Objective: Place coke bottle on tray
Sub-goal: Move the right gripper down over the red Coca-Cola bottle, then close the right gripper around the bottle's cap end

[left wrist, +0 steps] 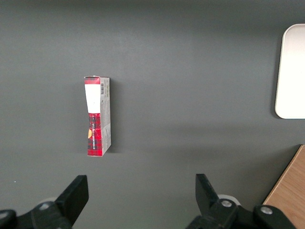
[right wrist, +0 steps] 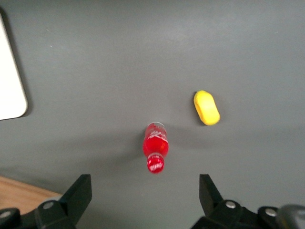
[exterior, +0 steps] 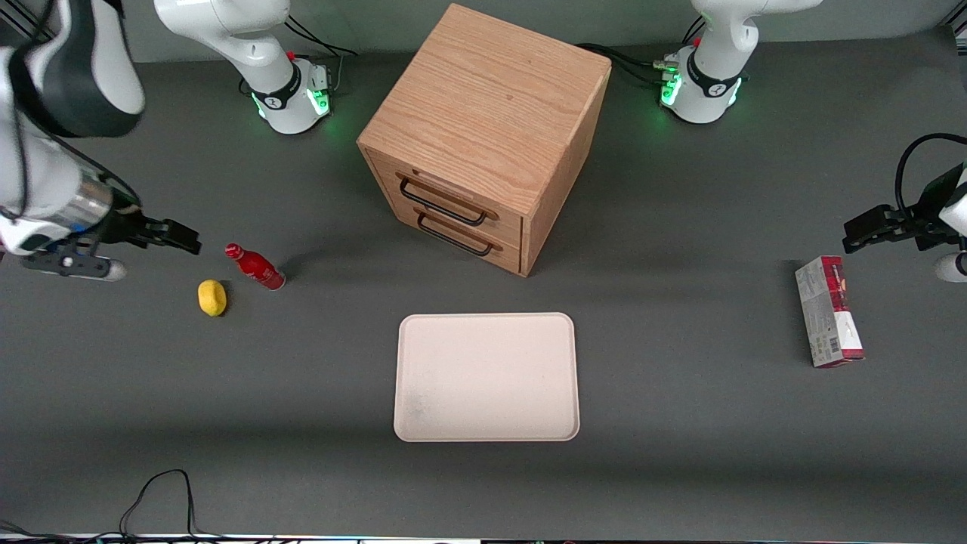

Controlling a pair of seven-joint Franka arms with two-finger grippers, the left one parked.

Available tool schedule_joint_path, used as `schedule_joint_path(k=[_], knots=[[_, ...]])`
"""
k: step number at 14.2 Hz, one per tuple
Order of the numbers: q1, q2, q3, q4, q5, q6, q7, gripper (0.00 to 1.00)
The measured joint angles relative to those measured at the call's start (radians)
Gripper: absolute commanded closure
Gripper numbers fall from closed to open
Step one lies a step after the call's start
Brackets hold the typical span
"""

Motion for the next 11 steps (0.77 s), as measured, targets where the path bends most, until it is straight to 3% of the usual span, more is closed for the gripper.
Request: schedule_joint_path(k=[3, 9, 10, 11], knots=[[0.001, -0.028, 0.002, -0.22, 0.0, 0.242, 0.0, 0.0], [0.001, -0.035, 0.003, -0.458, 0.0, 0.542, 0.0, 0.0], [0.001, -0.035, 0.002, -0.477, 0.0, 0.561, 0.0, 0.01], [0.001, -0.035, 0.003, -0.486, 0.0, 0.57, -0.001, 0.08]])
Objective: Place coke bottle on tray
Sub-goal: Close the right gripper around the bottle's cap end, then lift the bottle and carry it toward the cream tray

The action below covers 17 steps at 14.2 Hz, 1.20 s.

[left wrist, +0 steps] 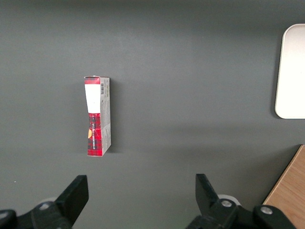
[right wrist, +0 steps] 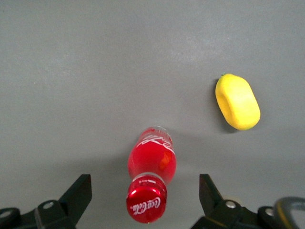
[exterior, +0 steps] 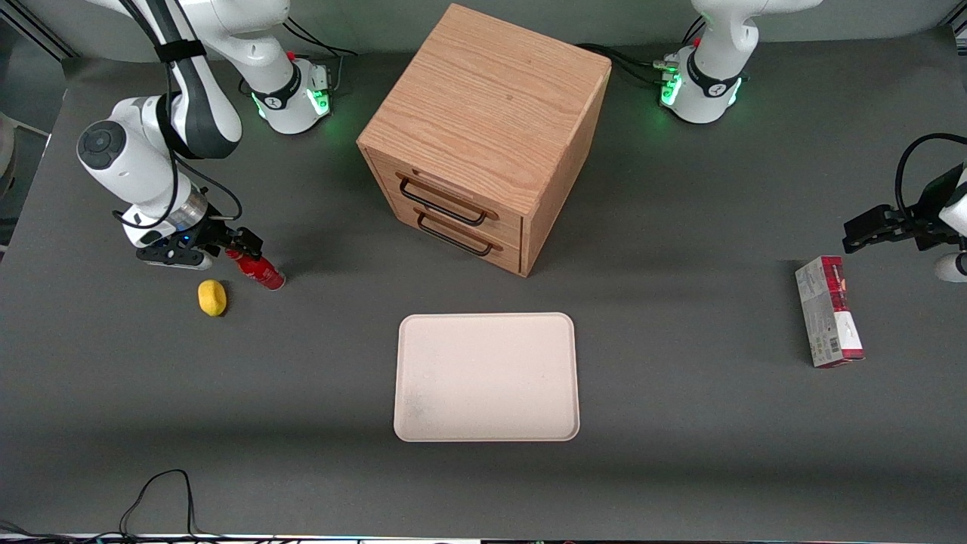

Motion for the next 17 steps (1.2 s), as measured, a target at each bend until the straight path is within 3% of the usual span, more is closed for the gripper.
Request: schedule_joint_path(k=[1, 3, 4, 11, 13, 17], knots=[[0.0, 0.0, 0.0, -0.002, 0.0, 0.002, -0.003, 0.3], [0.0, 0.0, 0.0, -0.002, 0.0, 0.002, -0.006, 0.84], [0.0, 0.0, 0.0, -0.002, 0.0, 0.002, -0.006, 1.0], [-0.001, 0.001, 0.0, 0.029, 0.0, -0.015, -0.007, 1.0], [0.0, 0.006, 0.014, 0.135, 0.0, -0.161, -0.007, 1.0], [-0.001, 0.065, 0.055, 0.515, 0.0, -0.551, 0.023, 1.0]])
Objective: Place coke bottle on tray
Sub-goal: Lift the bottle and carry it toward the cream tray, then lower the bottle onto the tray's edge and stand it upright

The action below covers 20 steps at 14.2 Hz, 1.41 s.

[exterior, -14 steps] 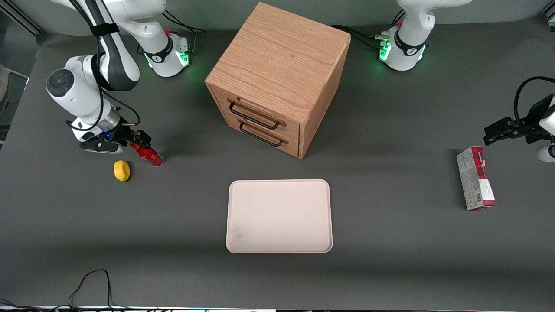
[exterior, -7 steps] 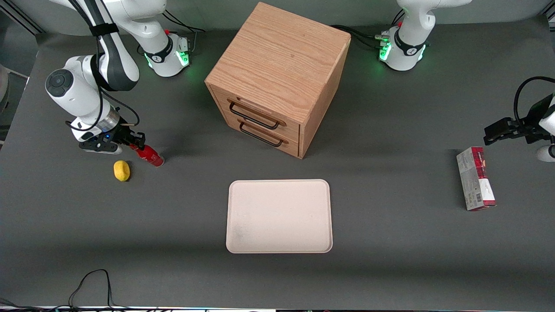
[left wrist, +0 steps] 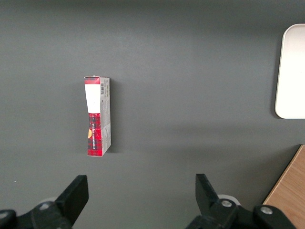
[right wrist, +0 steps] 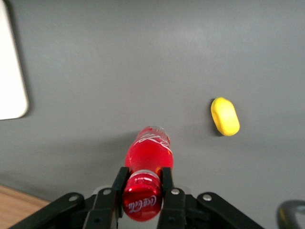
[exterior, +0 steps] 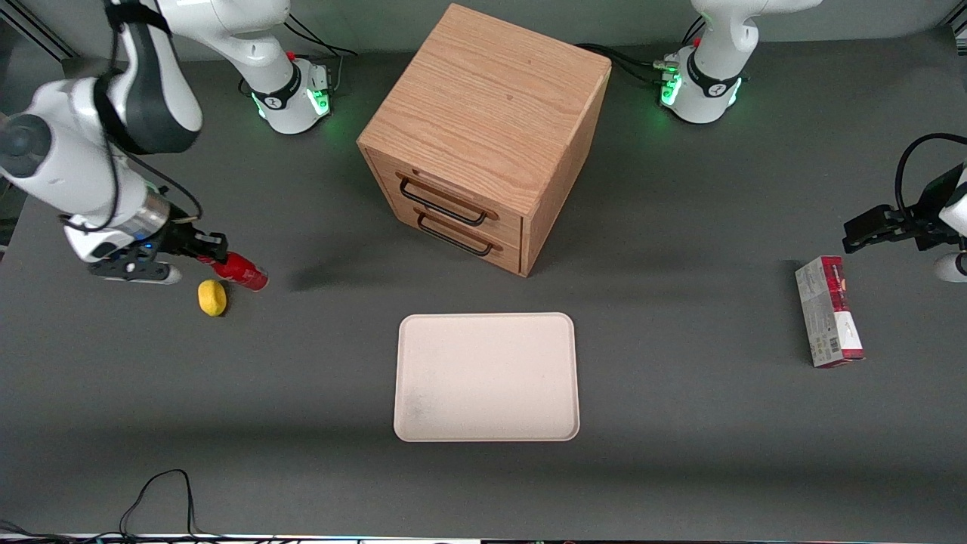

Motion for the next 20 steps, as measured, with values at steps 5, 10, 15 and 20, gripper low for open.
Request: schedule_joint_path(k=[5, 10, 15, 20], knots=[[-0.001, 0.183, 0.1, 0.451, 0.002, -0.289, 0.145, 1.0], [-0.001, 0.473, 0.282, 0.892, -0.015, -0.398, 0.388, 1.0], [0.02, 0.704, 0.483, 1.053, -0.189, -0.293, 0.502, 1.0], [0.073, 0.838, 0.489, 1.066, -0.313, -0.119, 0.511, 1.0]])
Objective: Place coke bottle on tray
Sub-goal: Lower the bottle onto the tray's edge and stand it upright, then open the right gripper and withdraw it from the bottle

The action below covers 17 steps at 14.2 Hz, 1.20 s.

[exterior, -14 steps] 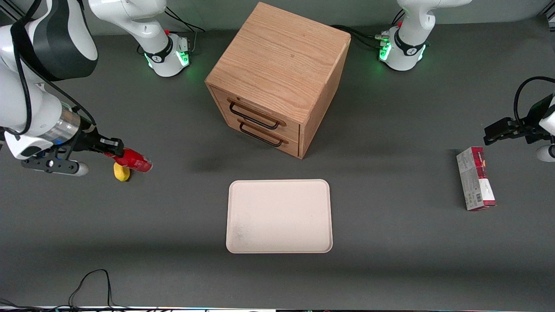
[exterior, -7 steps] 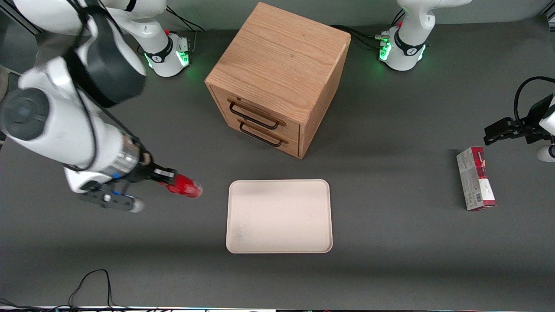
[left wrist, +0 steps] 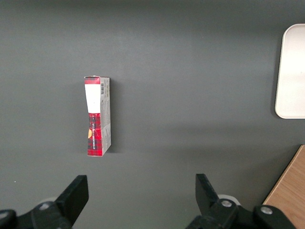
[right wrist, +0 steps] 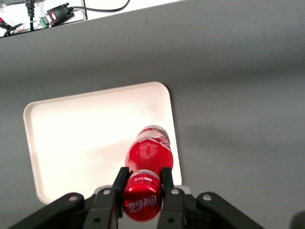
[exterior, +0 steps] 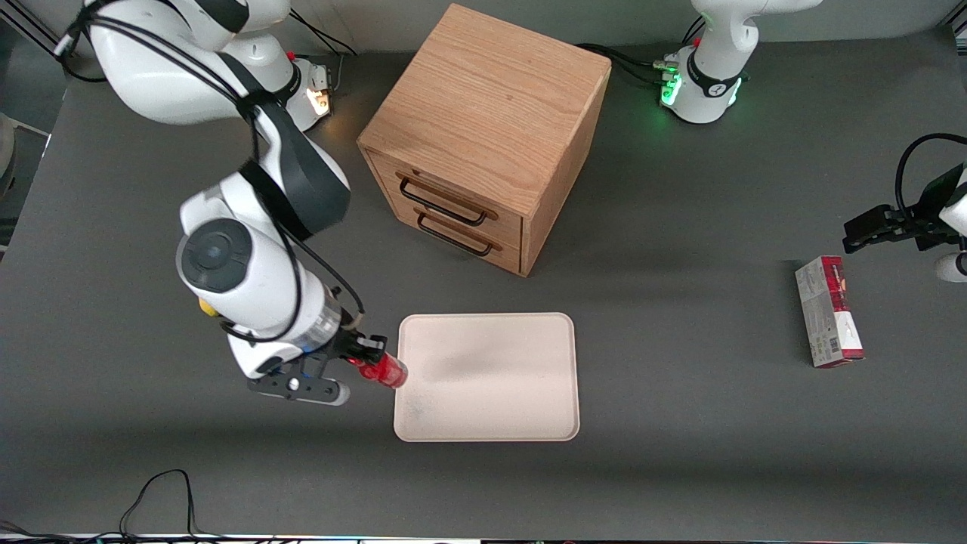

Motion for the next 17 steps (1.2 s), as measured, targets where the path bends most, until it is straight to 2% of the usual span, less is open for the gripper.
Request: schedule_joint_path(k=[2, 7, 8, 14, 17], knots=[[0.01, 0.067, 0.0, 0.0, -0.056, 0.091, 0.032, 1.0], [0.011, 0.172, -0.001, 0.002, -0.114, 0.203, 0.043, 0.99], [0.011, 0.178, -0.001, 0.002, -0.115, 0.208, 0.043, 0.01], [0.014, 0.177, 0.0, 0.007, -0.137, 0.222, 0.049, 0.0], [0.014, 0.154, 0.0, 0.018, -0.165, 0.14, 0.022, 0.0]])
